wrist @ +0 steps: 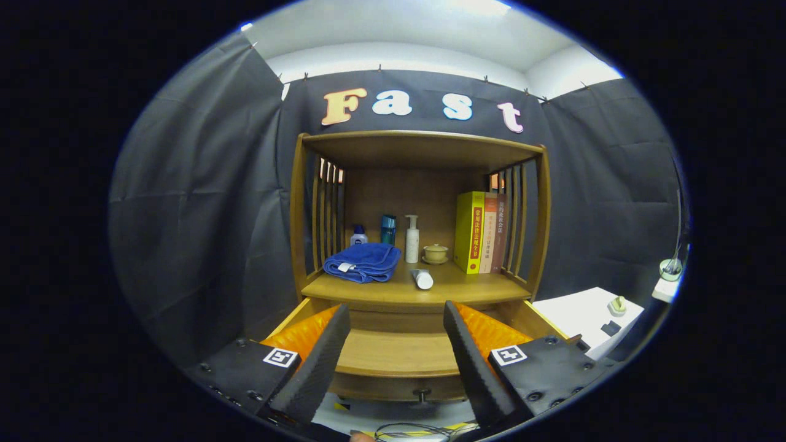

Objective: Pull open the drawer, take out the items inside it, and place them on the countertop above the cabinet.

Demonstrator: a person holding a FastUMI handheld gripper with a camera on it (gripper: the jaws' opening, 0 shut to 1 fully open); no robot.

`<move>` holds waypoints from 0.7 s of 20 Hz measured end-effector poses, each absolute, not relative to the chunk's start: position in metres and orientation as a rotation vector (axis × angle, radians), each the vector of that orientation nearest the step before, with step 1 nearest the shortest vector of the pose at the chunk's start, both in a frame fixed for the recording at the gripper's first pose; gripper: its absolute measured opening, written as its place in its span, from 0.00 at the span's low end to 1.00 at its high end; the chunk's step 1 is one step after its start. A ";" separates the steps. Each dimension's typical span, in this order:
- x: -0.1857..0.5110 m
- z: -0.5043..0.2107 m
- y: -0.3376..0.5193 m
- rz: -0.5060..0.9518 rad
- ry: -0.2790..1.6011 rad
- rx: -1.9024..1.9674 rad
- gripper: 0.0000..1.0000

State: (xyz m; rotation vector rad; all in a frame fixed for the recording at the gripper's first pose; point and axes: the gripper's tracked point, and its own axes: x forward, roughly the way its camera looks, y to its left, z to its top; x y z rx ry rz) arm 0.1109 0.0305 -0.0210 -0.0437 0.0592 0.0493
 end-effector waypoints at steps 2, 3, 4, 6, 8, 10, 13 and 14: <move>0.101 -0.039 0.025 0.056 0.050 -0.054 0.99; 0.097 -0.050 0.024 0.065 0.059 -0.061 0.99; 0.094 -0.060 0.023 0.068 0.067 -0.071 0.99; 0.090 -0.079 0.027 0.091 0.074 -0.069 0.99; 0.093 -0.095 0.024 0.089 0.081 -0.064 0.99; 0.096 -0.112 0.020 0.075 0.092 -0.055 0.99; 0.100 -0.133 0.016 0.064 0.112 -0.073 0.99; 0.100 -0.142 0.014 0.061 0.128 -0.076 0.99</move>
